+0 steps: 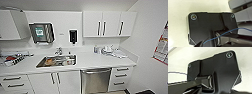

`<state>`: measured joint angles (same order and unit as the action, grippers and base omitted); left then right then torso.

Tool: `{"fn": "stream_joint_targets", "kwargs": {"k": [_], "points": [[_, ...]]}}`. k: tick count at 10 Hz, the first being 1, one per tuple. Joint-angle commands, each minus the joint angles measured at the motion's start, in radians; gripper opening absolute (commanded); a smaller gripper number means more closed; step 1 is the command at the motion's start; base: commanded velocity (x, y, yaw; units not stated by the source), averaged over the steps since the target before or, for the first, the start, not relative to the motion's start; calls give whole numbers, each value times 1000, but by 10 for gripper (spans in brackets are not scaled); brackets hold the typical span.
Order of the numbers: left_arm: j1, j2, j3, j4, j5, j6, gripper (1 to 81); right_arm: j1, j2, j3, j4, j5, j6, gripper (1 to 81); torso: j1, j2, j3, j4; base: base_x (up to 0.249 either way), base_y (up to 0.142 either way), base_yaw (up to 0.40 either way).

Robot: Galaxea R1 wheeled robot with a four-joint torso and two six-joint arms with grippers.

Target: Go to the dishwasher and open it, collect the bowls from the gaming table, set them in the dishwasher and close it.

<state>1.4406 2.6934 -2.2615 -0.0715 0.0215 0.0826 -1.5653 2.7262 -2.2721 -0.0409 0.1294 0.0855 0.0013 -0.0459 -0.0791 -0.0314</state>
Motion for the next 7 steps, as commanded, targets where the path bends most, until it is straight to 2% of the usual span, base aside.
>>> {"fn": "stream_joint_targets", "kwargs": {"k": [1,7], "points": [[-42,-16,8,2,60,6,811,29,-18,4,-13,-59,-4,811,0,0,0,0,113,0,0],[-42,-18,8,2,60,6,811,30,-14,-1,-13,-59,-4,811,-1,-1,0,0,113,0,0]]}}
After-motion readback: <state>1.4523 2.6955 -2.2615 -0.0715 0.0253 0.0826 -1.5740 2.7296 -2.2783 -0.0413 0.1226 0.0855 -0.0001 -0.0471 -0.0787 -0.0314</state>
